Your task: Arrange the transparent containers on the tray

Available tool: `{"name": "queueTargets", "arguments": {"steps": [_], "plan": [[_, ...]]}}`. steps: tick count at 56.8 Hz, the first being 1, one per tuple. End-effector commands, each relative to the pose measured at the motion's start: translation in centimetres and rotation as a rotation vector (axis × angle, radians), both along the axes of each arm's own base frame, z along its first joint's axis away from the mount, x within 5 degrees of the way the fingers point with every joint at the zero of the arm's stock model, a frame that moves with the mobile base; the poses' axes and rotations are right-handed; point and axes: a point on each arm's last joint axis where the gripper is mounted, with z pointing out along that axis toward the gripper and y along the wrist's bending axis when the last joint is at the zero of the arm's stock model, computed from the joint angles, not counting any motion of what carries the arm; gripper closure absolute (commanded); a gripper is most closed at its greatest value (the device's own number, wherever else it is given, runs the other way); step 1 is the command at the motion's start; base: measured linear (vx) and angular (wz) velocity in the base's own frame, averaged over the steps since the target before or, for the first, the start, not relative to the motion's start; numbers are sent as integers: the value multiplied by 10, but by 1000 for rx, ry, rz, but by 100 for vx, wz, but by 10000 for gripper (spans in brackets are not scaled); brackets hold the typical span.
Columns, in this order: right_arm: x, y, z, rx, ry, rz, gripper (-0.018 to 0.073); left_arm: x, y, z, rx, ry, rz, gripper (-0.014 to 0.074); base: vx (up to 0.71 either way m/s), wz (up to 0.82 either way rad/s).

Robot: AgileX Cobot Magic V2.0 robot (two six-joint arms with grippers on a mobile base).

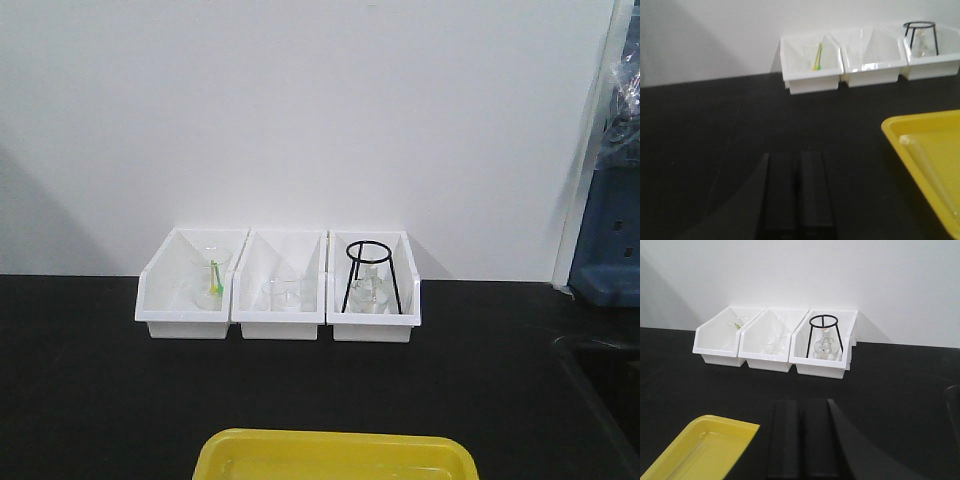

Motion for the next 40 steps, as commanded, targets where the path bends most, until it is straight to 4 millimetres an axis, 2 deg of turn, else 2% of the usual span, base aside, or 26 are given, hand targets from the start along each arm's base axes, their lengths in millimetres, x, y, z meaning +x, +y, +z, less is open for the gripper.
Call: {"name": "queueTargets", "arguments": {"steps": [1,6,8,12,40], "plan": [[-1,2,15,11,-97,35,571,-2,2,-3,-13,-95,35,604,0,0],[-1,2,15,11,-97,35,571,-4,3,-24,-47,-177,54,604,0,0],[-1,2,15,11,-97,35,571,-5,3,-27,-70,-197,55,604,0,0],[-1,2,15,12,-97,35,571,-3,3,-28,-55,-134,59,604,0,0],[-1,2,15,13,-99,37,571,-4,3,-29,-52,-130,54,604,0,0]]}}
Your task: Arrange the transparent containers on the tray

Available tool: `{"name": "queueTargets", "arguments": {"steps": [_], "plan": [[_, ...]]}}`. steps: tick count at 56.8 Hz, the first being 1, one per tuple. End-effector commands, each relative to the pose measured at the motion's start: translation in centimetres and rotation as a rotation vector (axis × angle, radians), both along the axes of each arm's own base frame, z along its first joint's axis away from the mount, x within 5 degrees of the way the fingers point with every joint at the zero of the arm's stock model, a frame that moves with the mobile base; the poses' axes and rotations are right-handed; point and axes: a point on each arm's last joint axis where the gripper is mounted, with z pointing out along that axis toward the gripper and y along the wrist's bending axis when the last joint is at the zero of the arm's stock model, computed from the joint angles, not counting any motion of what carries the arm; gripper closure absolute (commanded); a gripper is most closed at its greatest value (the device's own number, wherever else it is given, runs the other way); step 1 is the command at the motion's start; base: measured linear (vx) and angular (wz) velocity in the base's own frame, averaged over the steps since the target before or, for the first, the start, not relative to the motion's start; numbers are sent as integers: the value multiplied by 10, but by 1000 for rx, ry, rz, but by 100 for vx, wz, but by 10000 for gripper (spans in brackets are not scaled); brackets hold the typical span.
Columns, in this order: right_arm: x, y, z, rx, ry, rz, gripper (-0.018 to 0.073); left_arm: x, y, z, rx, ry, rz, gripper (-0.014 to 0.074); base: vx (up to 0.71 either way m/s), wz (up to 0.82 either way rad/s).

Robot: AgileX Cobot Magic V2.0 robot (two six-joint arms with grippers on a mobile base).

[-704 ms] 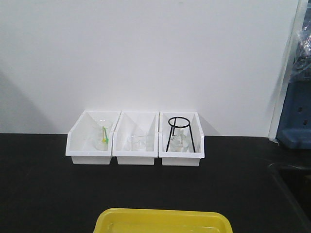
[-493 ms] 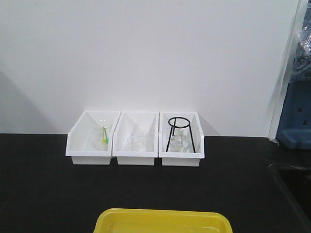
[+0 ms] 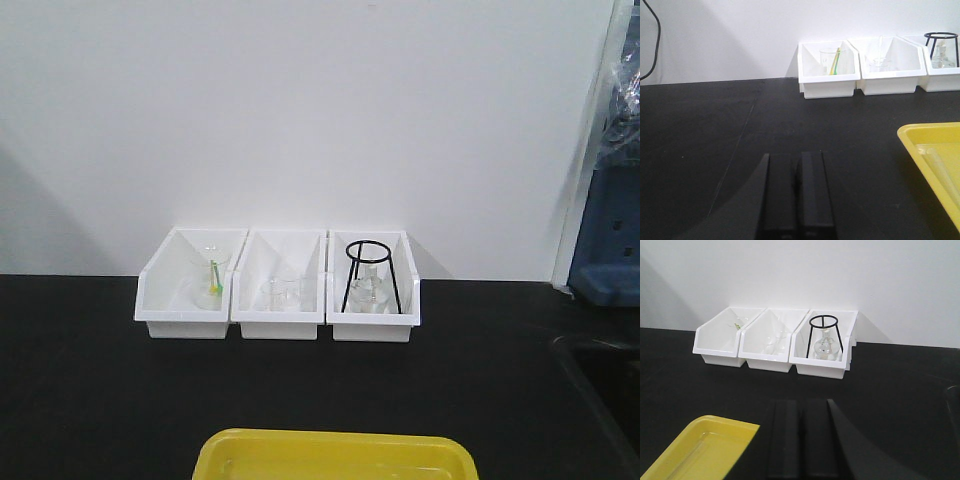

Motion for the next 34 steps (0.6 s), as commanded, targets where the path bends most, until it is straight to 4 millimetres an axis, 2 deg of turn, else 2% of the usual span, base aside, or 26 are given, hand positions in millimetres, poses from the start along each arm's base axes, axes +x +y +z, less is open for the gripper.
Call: {"name": "queueTargets", "arguments": {"steps": [1,29,34], "plan": [[-1,2,15,13,-98,36,571,1,0,-5,-7,-55,-4,604,0,0],[-1,2,15,11,-94,35,571,1,0,-5,-7,-55,-4,604,0,0],[0,0,11,-44,-96,28,571,1,0,-5,-7,-55,-4,604,0,0]]}}
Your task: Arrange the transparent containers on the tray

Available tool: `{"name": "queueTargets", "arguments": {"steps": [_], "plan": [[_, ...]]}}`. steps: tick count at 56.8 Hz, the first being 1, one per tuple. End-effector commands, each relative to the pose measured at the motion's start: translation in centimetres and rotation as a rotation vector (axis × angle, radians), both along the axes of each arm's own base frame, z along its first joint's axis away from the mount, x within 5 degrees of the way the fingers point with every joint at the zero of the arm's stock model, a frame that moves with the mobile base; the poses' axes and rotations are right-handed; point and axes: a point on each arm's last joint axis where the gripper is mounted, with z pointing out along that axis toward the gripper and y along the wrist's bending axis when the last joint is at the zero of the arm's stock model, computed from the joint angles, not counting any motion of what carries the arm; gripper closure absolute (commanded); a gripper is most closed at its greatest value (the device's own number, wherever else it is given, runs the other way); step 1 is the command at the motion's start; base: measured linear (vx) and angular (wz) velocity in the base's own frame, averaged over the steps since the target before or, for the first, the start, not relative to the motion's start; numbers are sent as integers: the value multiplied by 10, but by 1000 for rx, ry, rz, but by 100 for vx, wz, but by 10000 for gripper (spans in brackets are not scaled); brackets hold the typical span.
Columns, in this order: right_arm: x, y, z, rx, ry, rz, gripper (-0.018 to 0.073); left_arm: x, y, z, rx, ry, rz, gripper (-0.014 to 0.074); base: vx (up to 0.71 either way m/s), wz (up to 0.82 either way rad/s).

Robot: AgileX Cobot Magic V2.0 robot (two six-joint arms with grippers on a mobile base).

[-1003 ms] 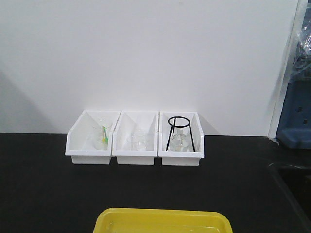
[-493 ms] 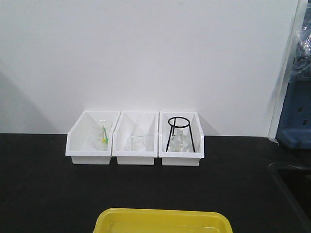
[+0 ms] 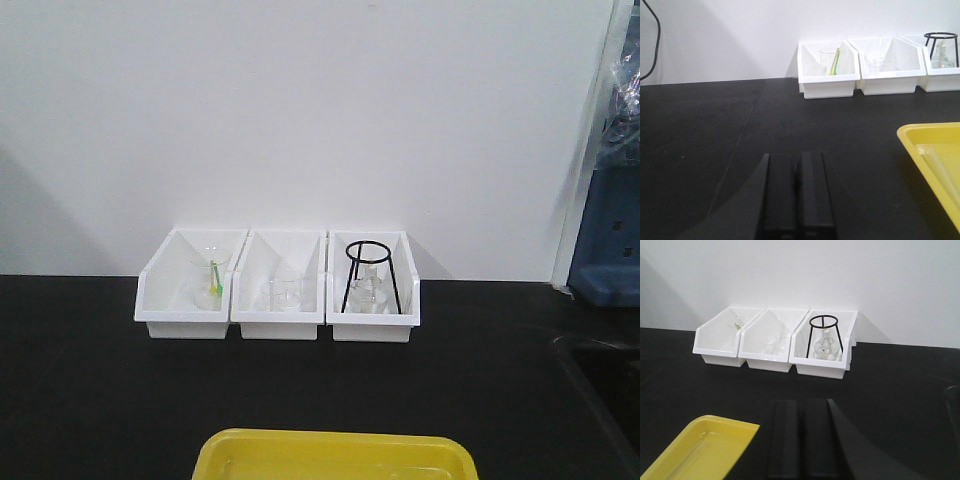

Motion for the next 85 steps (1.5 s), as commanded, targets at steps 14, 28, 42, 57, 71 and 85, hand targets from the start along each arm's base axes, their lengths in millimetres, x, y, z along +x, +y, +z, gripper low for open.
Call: {"name": "queueTargets", "arguments": {"steps": [14,28,42,57,71,85], "plan": [[-15,-27,-33,-113,-145,-91,571,1,0,-5,-7,-55,-4,604,0,0],[-50,-45,-105,-105,-288,-246,571,1,0,-5,-7,-55,-4,604,0,0],[-66,-48,-166,-96,-249,-281,571,1,0,-5,-7,-55,-5,604,0,0],[-66,-48,-175,-141,-140,-275,571,1,0,-5,-7,-55,-4,604,0,0],[-66,-48,-175,-144,-141,-275,571,1,0,-5,-7,-56,-4,604,0,0],[-66,-48,-175,-144,-141,-275,571,1,0,-5,-7,-56,-4,603,0,0]]}}
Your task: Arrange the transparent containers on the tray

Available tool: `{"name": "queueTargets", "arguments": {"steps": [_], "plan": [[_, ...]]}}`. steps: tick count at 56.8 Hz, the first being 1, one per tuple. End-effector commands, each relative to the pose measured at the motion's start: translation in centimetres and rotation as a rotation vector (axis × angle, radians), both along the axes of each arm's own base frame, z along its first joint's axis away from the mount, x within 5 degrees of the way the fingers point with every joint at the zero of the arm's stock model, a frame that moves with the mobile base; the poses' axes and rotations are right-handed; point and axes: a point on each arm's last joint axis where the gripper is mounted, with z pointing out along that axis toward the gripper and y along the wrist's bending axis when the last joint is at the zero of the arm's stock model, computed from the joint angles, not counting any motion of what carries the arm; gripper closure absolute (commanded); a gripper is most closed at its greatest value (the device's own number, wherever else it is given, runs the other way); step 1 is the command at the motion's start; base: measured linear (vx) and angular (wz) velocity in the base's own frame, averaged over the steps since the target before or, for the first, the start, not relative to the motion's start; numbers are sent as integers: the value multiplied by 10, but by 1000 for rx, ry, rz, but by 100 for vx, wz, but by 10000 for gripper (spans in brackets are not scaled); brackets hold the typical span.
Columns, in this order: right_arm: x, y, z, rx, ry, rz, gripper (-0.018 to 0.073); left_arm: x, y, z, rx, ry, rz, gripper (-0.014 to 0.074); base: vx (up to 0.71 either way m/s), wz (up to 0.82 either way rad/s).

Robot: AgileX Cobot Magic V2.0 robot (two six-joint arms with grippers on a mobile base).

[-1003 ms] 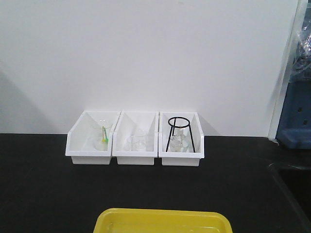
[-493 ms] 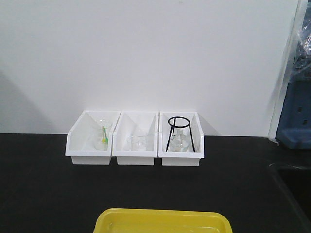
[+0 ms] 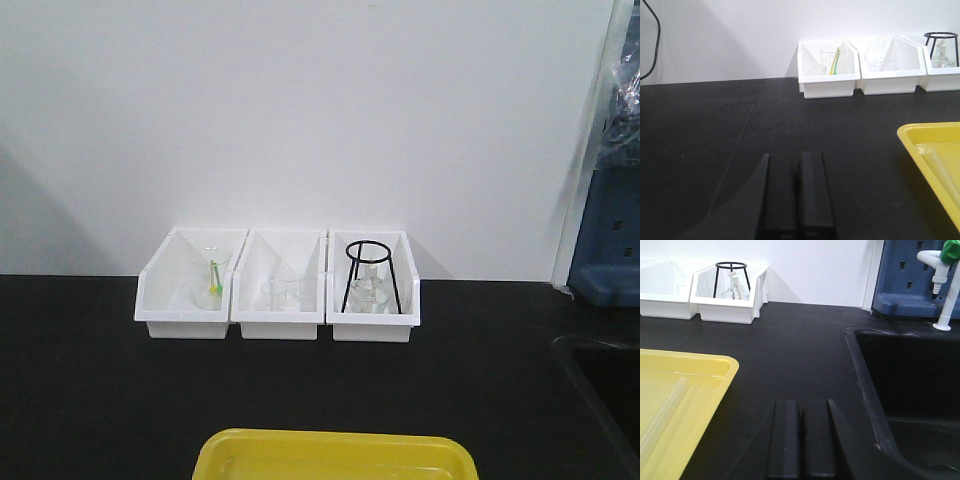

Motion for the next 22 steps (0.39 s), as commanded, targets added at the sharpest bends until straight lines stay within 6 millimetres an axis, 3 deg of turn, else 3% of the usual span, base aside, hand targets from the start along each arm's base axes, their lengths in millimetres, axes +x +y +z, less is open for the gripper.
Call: {"name": "queueTargets", "arguments": {"steps": [1,22], "plan": [[1,0,4,-18,-77,-3,571,1,0,-4,-8,-58,-5,603,0,0],[1,0,4,-18,-77,-3,571,1,0,-4,-8,-58,-5,603,0,0]]}}
